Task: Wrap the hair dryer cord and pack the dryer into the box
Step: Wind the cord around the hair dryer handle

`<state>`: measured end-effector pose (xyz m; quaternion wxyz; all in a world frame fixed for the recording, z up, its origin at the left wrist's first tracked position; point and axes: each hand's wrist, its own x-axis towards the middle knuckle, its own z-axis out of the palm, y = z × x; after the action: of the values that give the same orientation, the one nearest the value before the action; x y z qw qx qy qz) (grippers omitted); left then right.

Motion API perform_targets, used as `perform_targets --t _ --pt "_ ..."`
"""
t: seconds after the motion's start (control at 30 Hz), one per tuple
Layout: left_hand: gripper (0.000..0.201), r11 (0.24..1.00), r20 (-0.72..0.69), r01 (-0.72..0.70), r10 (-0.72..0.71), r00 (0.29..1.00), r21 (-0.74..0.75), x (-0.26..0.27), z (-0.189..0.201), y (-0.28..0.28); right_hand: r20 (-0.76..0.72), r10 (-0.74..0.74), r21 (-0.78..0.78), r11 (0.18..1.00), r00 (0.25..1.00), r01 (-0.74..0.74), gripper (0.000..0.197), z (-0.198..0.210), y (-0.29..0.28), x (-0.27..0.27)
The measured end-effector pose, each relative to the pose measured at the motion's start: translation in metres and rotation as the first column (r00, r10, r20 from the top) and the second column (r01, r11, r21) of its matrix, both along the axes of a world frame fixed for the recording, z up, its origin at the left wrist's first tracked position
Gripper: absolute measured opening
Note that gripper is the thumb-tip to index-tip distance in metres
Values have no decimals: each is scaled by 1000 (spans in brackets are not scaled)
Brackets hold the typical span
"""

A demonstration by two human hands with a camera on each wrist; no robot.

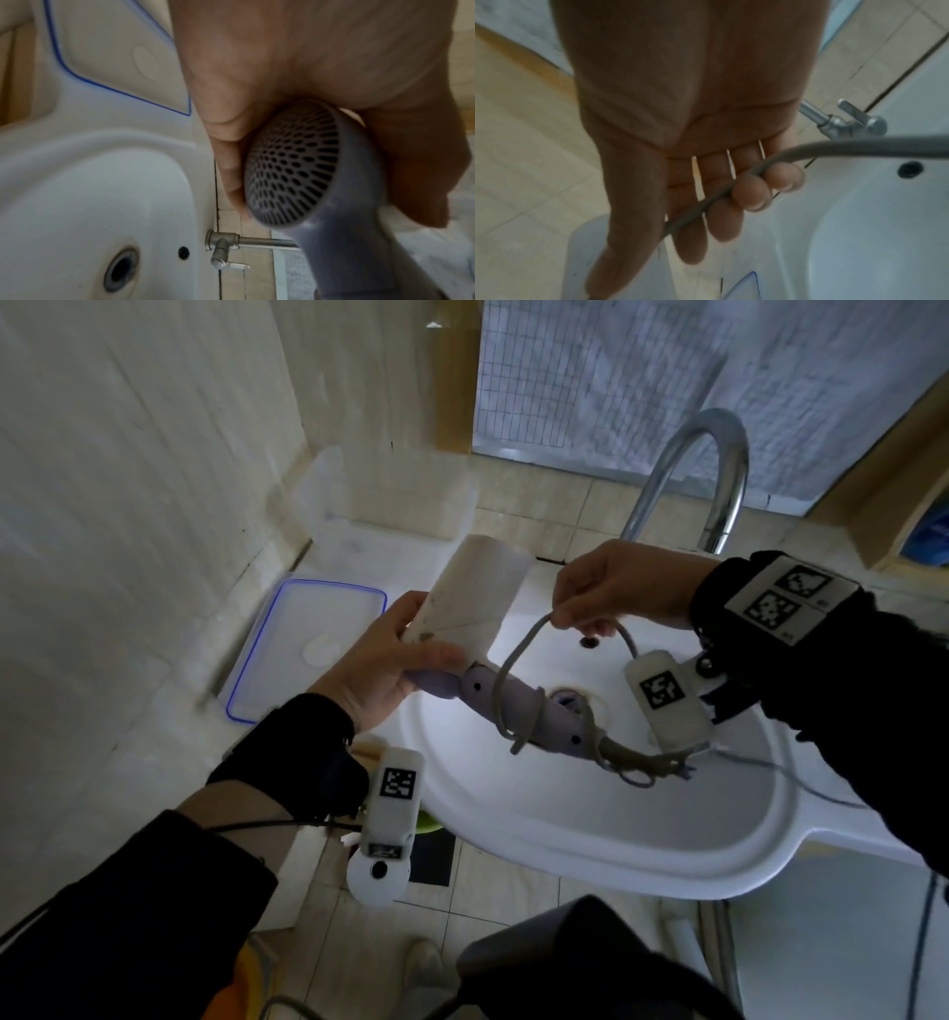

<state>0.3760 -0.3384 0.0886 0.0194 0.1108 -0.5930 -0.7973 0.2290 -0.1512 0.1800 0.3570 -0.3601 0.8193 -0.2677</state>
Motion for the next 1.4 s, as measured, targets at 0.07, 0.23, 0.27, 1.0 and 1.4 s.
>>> perform_targets --t 0.07,0.23,0.27,1.0,1.4 --pt "71 994 -8 8 -7 1000 113 0 -3 1 144 -30 -59 997 989 38 10 -5 5 -3" --pt "62 890 -27 -3 18 999 456 1 -9 21 317 -185 -143 960 930 240 18 -36 4 18" --pt "59 861 -5 -42 52 999 506 -2 -9 26 370 -252 -165 929 894 330 19 -48 1 26" --pt "62 714 -124 -422 431 894 -559 -3 -16 14 90 -104 196 977 991 84 13 -73 4 61" --pt "65 844 37 -40 71 997 -535 7 -8 3 -133 -27 104 994 991 41 14 -14 12 13"
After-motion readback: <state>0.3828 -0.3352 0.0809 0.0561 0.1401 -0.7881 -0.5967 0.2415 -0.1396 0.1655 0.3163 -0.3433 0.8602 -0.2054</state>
